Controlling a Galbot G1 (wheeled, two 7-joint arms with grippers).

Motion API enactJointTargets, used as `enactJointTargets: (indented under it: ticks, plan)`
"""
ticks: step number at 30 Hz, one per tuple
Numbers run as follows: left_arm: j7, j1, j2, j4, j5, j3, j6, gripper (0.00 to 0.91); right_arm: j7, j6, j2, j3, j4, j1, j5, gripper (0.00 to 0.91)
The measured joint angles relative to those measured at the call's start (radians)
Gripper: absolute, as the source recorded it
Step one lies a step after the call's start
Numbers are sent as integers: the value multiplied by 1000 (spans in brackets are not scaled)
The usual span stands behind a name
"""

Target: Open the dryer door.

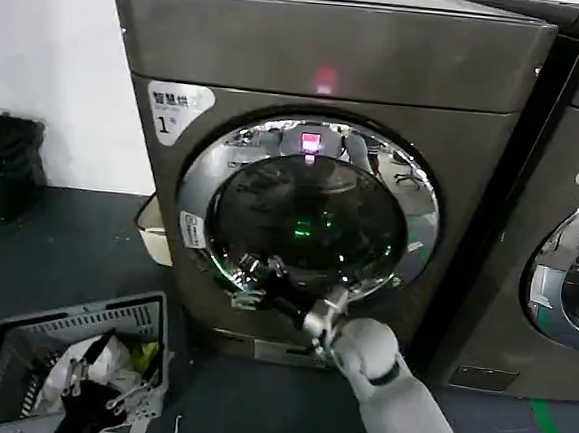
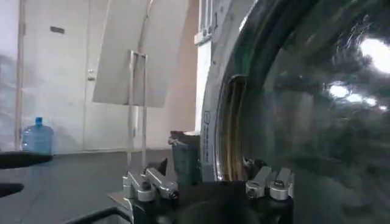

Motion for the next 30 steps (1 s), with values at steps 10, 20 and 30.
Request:
enactJointTargets:
  ticks: [10, 20, 30]
  plan:
    - [-6, 0, 0, 9, -1, -3, -1, 907, -11, -1, 32, -41, -76, 65, -1, 907]
    - [-10, -4, -4, 7, -29, 0, 14, 907, -29, -4, 51, -75, -143, 122, 1, 907]
    - [-25, -26, 2, -14, -89, -29, 83, 907, -81, -24, 64, -84, -171, 143, 7, 907]
